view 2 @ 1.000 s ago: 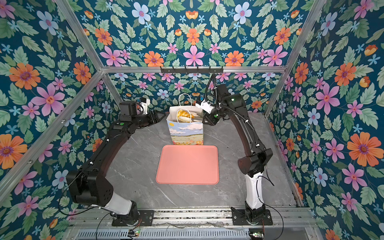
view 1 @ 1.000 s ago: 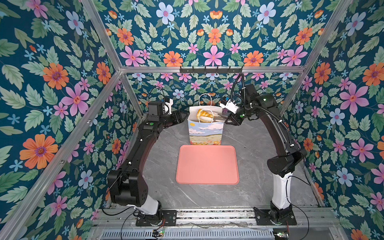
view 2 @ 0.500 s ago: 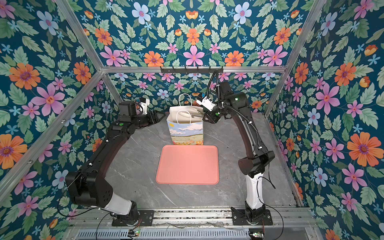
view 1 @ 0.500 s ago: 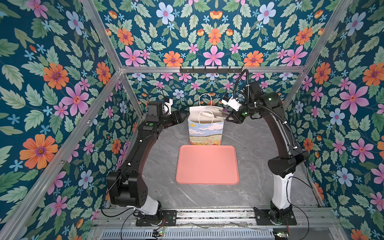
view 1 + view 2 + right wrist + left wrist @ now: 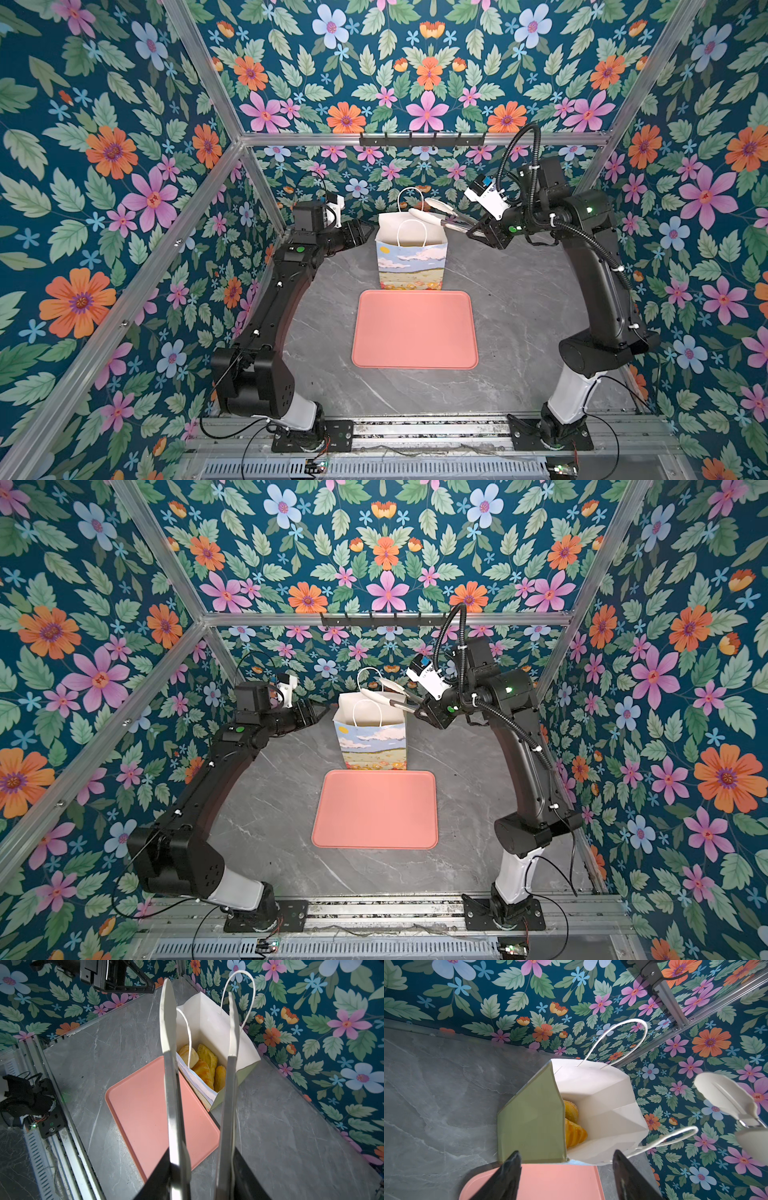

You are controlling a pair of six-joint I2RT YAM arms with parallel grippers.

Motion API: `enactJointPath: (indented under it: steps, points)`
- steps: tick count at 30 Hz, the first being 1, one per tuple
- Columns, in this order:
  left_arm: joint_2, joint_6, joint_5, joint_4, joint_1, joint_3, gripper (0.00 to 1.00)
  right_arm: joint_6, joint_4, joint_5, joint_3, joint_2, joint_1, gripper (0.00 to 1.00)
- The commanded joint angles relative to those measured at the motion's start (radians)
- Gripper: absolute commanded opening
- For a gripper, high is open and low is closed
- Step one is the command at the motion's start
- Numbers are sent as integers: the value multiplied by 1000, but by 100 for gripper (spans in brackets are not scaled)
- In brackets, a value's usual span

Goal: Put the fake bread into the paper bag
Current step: 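Withdraw the tongs from the bag and move them down beside the tray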

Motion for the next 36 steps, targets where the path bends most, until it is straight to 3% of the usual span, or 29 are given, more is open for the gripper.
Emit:
enactJointPath:
  steps: [1, 11, 20, 27, 36]
  points:
    - [-8, 14, -3, 31, 1, -5, 71, 72, 6, 45, -51, -55, -7, 41]
    - [-1, 8, -3, 63, 1, -27, 71, 266, 137, 307, -363, -287, -125, 41]
    - [-7, 10, -17, 76, 1, -57, 72, 332, 566, 428, -984, -520, -138, 42]
    - [-9, 12, -18, 78, 2, -60, 72, 413, 718, 524, -1264, -524, -139, 41]
    - [-14, 11, -6, 87, 2, -77, 72, 432, 719, 465, -1362, -420, -139, 41]
